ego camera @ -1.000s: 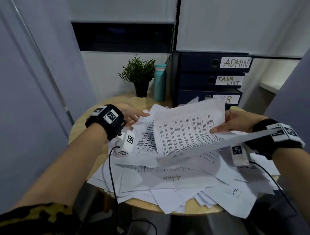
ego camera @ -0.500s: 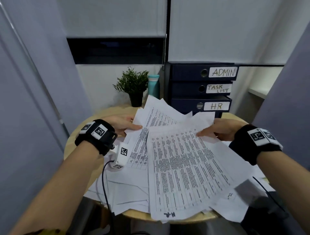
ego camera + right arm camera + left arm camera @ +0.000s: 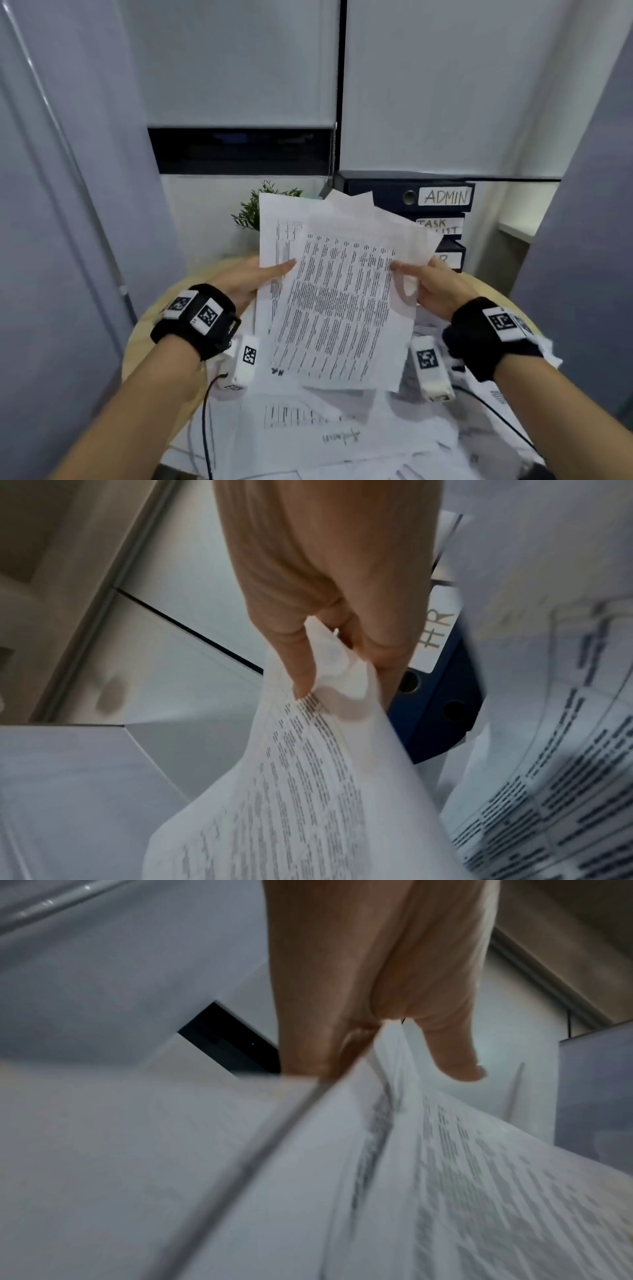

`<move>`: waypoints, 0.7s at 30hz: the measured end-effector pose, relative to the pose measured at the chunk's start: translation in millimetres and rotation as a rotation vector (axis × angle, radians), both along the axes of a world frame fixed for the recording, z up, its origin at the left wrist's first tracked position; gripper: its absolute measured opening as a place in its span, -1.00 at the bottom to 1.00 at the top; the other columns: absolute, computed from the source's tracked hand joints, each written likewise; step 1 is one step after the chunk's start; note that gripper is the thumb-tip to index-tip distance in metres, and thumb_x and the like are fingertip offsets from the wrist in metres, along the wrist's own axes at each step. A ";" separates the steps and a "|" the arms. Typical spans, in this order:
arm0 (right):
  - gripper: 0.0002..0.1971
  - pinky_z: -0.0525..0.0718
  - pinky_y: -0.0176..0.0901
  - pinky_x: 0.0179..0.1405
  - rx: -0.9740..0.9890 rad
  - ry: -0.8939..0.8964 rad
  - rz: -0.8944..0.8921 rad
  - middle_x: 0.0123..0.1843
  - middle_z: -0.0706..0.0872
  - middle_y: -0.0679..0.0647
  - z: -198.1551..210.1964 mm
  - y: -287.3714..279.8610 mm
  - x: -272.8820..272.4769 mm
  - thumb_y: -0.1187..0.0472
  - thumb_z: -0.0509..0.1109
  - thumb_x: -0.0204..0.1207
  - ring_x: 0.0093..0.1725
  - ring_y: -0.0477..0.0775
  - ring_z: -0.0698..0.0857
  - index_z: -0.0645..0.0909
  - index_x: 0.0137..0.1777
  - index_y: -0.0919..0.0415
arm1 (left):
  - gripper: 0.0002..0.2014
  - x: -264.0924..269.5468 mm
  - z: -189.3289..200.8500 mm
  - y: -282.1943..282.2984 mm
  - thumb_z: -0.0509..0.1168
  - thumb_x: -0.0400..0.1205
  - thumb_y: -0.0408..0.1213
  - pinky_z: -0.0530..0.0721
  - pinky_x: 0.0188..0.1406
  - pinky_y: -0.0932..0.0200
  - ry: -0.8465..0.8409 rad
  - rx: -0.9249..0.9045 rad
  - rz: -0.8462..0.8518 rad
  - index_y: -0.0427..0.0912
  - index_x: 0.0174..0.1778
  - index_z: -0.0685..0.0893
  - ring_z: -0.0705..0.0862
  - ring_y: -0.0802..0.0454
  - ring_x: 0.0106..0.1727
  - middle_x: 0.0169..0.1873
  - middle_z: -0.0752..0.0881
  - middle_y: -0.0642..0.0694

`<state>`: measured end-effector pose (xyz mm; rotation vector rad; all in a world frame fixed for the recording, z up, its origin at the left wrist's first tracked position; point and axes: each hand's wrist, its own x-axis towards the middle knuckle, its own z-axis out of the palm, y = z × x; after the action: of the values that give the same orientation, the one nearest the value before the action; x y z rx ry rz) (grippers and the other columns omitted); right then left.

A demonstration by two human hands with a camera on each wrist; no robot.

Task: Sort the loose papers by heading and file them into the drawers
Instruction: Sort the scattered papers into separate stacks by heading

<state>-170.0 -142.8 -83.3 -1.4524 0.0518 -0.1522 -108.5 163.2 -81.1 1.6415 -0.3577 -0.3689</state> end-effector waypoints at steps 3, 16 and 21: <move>-0.68 0.60 0.04 -0.08 -0.056 0.068 0.029 -0.03 0.73 0.32 3.1 9.4 2.4 0.33 0.52 0.41 -0.13 0.20 0.69 0.68 0.12 0.50 | -0.56 -3.8 8.4 -14.6 0.39 0.56 -0.21 0.55 0.38 -0.17 -0.087 -0.022 0.017 -0.13 0.39 0.58 0.71 -0.05 0.25 0.23 0.73 -0.09; -0.88 0.72 -0.27 0.01 0.613 -0.222 -0.214 0.00 0.76 0.06 16.0 11.3 15.7 0.38 0.32 0.64 -0.04 -0.03 0.71 0.62 0.12 0.31 | -0.27 5.8 13.4 -17.2 0.72 0.15 -0.22 0.76 -0.03 -0.24 0.016 -0.282 0.419 -0.23 0.25 0.67 0.70 -0.22 0.20 0.16 0.75 -0.20; -0.48 0.43 -0.42 -0.46 0.685 -0.020 -0.332 0.65 0.22 0.30 13.7 17.5 29.4 0.23 0.18 0.73 0.43 0.27 0.54 0.20 0.62 0.42 | -0.19 -9.2 18.1 -35.7 0.61 0.36 -0.24 0.54 0.28 -0.12 -0.073 -0.171 0.470 -0.18 0.49 0.38 0.52 -0.17 0.41 0.45 0.49 -0.20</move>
<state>-140.5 -125.2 -69.6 -0.7488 0.3008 -0.3797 -117.7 127.6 -62.9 1.5167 -0.0483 0.0750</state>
